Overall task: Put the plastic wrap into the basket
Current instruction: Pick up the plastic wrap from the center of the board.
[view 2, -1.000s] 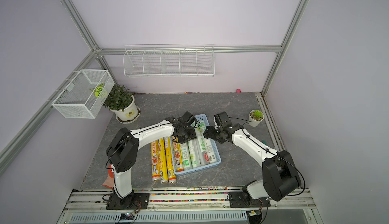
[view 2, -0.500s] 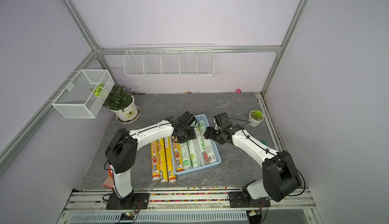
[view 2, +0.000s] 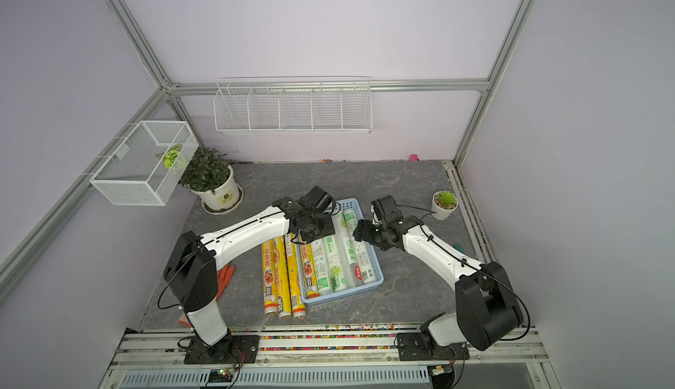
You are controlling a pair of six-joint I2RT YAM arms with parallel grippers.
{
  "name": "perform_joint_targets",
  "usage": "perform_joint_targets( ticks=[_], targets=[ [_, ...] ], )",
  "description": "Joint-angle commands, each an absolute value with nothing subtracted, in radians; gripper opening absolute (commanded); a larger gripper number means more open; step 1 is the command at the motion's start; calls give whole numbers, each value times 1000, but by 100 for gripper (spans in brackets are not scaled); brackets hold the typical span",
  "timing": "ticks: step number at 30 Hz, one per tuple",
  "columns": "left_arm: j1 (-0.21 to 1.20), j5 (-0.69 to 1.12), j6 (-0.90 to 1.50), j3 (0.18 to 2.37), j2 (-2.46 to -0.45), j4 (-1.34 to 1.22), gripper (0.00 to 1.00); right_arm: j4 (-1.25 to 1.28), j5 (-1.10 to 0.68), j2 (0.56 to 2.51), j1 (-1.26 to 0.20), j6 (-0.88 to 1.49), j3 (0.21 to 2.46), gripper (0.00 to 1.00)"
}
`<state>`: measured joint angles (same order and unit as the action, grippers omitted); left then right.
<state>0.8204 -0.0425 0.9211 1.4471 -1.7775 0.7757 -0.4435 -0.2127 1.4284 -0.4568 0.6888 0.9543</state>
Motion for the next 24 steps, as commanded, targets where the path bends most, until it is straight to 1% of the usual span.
perform_joint_targets(
  ticks=[1,4,7,9,12,15,19,21,24],
  targets=[
    [822,-185,914,1426,-1687,801,52,-439,-239,1379,-462,655,979,76],
    [818,-278,897,1369,-1608,797,51,-465,-207,1363,-492,630,1016,76],
    [787,-336,887,1299,-1533,817,49,-484,-155,1372,-560,605,1065,76],
    [728,-309,897,1220,-1471,821,46,-485,-124,1395,-620,601,1100,76],
    [635,-227,882,1047,-1357,755,46,-488,-83,1455,-712,588,1156,76],
    [568,-208,872,881,-1229,702,49,-530,-19,1527,-814,558,1241,76],
    [448,-123,867,722,-1091,656,49,-607,72,1642,-945,492,1370,76],
    [410,-127,850,678,-1030,646,53,-636,76,1707,-989,477,1434,76],
    [370,-102,779,663,-991,649,66,-655,55,1781,-1032,471,1501,76]
  ],
)
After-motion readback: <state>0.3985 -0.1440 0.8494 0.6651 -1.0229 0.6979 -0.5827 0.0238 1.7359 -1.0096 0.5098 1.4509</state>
